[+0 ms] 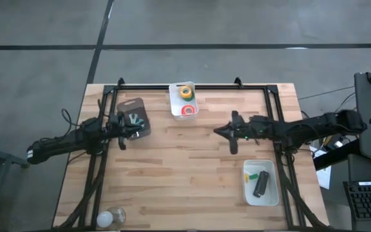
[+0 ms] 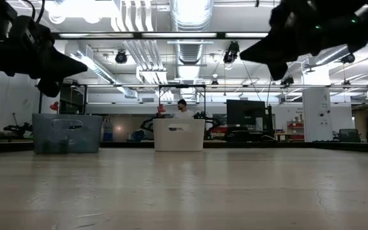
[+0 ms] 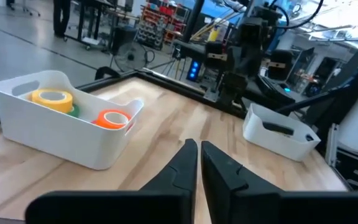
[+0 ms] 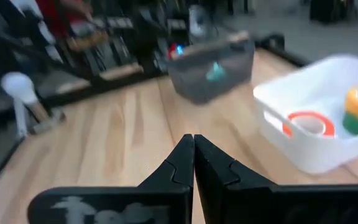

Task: Pick and place Stapler, Stapler remover, tape
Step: Return to Home Position

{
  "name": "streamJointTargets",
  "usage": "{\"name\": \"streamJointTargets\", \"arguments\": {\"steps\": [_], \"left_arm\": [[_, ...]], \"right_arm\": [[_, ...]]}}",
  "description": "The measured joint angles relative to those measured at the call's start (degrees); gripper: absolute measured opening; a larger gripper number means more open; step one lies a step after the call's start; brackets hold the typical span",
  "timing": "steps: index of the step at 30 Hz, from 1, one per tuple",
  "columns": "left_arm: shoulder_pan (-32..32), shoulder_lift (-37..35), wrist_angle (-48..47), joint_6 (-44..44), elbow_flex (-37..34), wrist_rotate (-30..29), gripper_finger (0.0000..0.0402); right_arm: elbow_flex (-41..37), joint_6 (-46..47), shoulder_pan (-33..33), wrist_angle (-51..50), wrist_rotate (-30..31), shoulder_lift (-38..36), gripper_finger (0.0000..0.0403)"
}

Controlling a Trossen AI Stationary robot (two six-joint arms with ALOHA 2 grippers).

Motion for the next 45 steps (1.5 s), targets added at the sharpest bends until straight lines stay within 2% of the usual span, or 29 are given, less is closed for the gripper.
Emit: {"name": "streamJointTargets", "arguments": {"steps": [4,8,15,19,27,34,39,45], "left_arm": [[0.0,-0.1,0.7,0.2,-0.1,-1.1,0.0028],[0.0,-0.2,1.5,0.3,-0.2,-2.6,0.0026],[0.0,-0.2,1.2,2.0,0.1,-3.6,0.0021],[0.0,-0.2,1.0,4.4,2.5,-5.5,0.0025],[0.0,-0.2,-0.6,5.0,3.9,-5.9,0.0025],[0.0,-0.2,-8.4,4.5,2.6,-5.8,0.0021],[0.0,0.0,-6.5,5.8,1.8,-6.5,0.0027],[0.0,0.0,-6.4,5.9,1.7,-8.1,0.0030]], "right_arm": [[-6.8,-0.9,-0.1,9.8,0.0,-5.5,0.0009],[-13.1,-0.3,-0.1,14.2,0.0,-11.5,0.0009],[-19.5,-0.4,-0.1,14.9,0.0,-20.5,0.0009],[-22.2,-0.6,-0.1,14.8,-0.1,-25.3,0.0009],[-22.9,-2.5,-0.1,3.3,-0.1,-33.3,0.0009],[-22.9,-5.1,-0.2,-5.1,2.7,-39.7,0.0009],[-22.9,-6.7,-0.2,-11.7,3.2,-43.8,0.0009],[-22.9,-2.8,-0.1,-17.0,3.4,-46.9,0.0009]]}}
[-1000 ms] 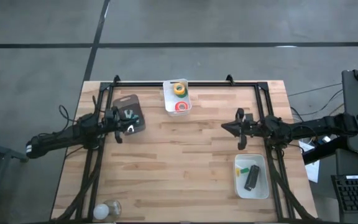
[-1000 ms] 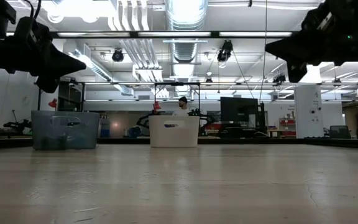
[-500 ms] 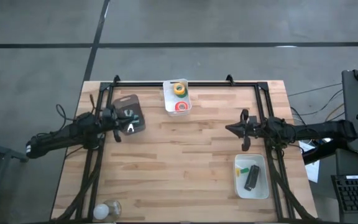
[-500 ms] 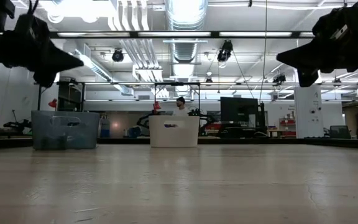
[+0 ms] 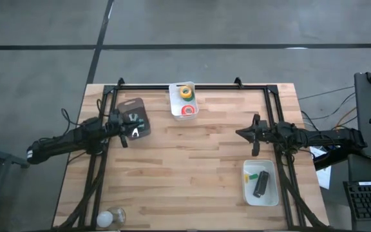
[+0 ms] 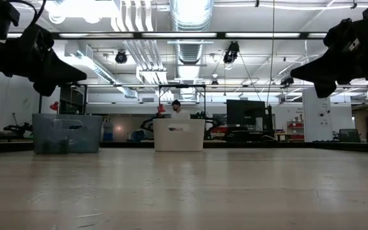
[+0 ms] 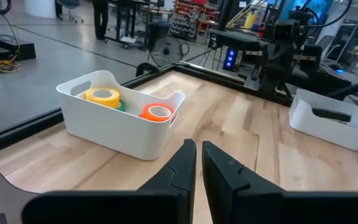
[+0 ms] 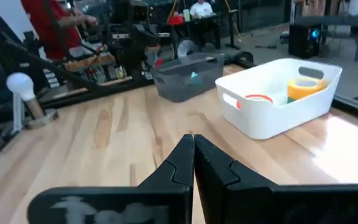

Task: Pick and place Stapler, Stapler remover, tape
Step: Return to Home Position

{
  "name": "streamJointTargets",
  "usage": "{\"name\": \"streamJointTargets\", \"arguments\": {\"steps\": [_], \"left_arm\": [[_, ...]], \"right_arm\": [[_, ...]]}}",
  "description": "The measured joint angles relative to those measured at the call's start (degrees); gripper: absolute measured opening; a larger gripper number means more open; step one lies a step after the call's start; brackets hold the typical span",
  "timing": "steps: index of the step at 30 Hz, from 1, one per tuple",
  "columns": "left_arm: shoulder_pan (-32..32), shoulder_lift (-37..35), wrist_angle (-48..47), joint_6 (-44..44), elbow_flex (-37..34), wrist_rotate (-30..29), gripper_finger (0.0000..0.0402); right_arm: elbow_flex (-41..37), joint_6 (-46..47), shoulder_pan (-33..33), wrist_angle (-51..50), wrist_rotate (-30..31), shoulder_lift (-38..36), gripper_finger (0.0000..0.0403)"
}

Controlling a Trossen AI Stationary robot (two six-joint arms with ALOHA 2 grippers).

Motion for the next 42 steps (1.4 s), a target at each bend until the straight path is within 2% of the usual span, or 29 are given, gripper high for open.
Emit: {"name": "streamJointTargets", "arguments": {"steps": [4,42], "left_arm": [[0.0,0.0,-0.1,0.0,0.0,-0.1,0.0030],[0.0,0.0,-0.5,0.0,0.1,-0.2,0.0030]], "right_arm": [[0.0,2.5,0.0,-0.7,-0.3,0.0,0.0009],[0.0,2.1,0.0,-0.6,-0.6,0.0,0.0009]]}}
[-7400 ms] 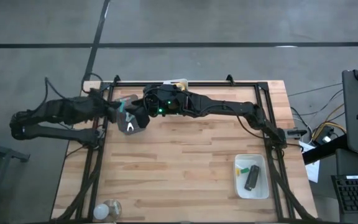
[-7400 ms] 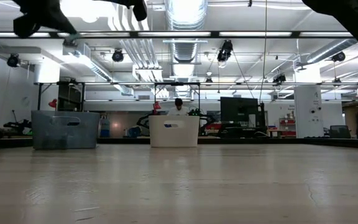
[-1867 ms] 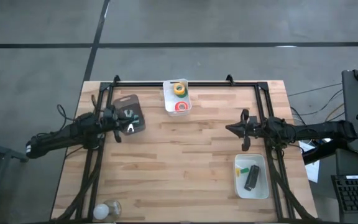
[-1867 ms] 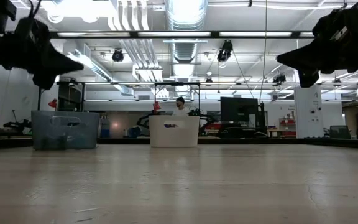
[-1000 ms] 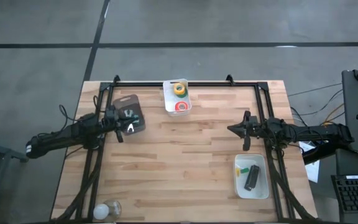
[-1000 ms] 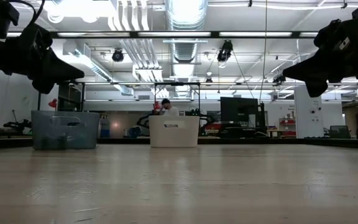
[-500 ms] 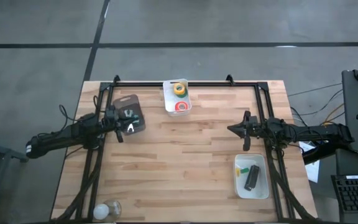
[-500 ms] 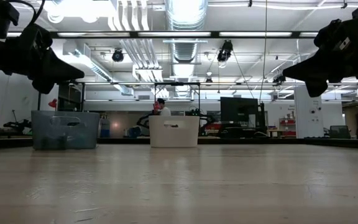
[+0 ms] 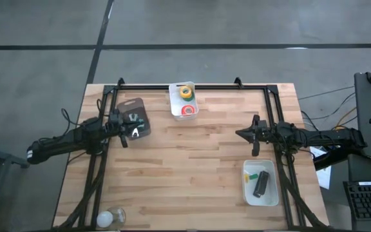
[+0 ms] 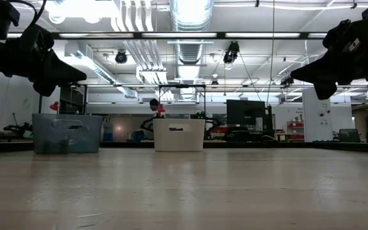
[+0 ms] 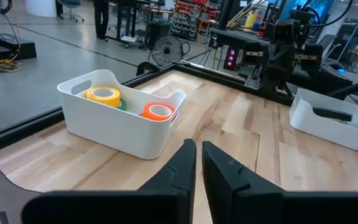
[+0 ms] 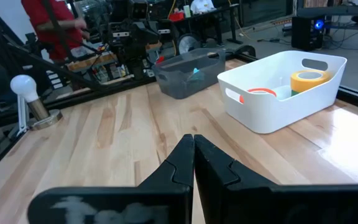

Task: Pick and place Stapler, Stapler remover, tape
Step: Return to Home Position

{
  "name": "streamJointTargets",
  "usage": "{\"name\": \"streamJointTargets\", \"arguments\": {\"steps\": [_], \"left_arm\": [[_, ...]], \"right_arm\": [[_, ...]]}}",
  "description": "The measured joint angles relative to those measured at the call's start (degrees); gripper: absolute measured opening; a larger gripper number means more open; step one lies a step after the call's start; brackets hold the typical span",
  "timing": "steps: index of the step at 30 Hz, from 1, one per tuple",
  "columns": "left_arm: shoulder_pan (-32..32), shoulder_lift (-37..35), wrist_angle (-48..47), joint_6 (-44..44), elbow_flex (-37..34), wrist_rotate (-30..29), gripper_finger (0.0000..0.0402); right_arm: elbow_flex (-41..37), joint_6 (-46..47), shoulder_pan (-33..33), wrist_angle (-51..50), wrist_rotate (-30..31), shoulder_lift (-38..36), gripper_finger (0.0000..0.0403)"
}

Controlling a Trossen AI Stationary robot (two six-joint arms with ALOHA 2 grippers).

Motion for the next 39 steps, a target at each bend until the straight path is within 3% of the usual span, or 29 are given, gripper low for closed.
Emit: {"name": "streamJointTargets", "arguments": {"steps": [39], "left_arm": [[0.0,0.0,0.0,0.0,0.0,0.0,0.0026]], "right_arm": [[0.0,0.0,0.0,0.0,0.0,0.0,0.0009]]}}
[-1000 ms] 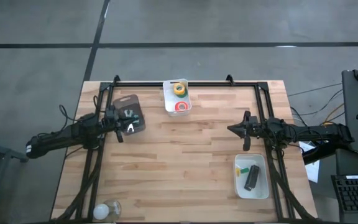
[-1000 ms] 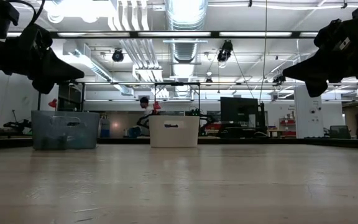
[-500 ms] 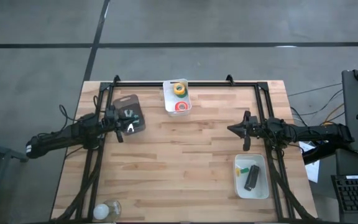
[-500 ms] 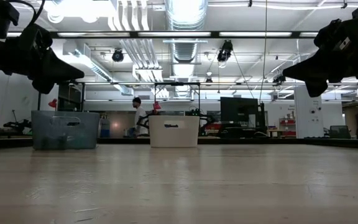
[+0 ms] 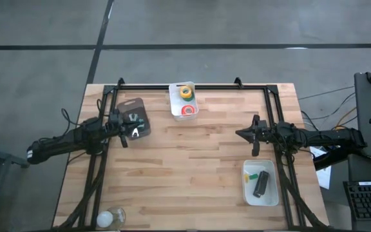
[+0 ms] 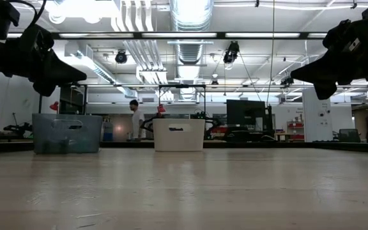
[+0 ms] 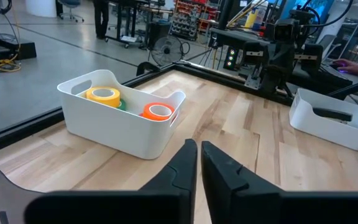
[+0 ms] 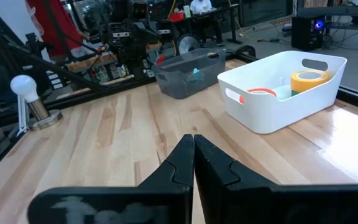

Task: Pick and place Stapler, Stapler remover, tape
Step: Return to Home Position

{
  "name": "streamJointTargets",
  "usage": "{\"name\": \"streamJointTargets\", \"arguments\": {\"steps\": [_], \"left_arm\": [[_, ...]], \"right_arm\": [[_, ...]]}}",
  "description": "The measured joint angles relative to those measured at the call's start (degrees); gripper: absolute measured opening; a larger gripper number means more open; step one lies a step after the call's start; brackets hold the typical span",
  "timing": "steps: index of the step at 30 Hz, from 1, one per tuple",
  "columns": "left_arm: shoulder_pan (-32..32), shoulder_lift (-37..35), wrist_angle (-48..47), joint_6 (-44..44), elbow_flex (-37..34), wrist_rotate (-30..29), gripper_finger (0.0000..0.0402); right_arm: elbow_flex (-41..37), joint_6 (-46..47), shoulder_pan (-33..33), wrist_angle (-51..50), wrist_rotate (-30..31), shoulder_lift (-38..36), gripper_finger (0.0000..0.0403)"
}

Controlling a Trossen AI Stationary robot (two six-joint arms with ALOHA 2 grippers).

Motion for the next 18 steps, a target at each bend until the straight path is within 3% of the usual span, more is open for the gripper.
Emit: {"name": "streamJointTargets", "arguments": {"steps": [18], "left_arm": [[0.0,0.0,0.0,0.0,0.0,0.0,0.0026]], "right_arm": [[0.0,0.1,0.0,0.0,0.0,0.0,0.0009]]}}
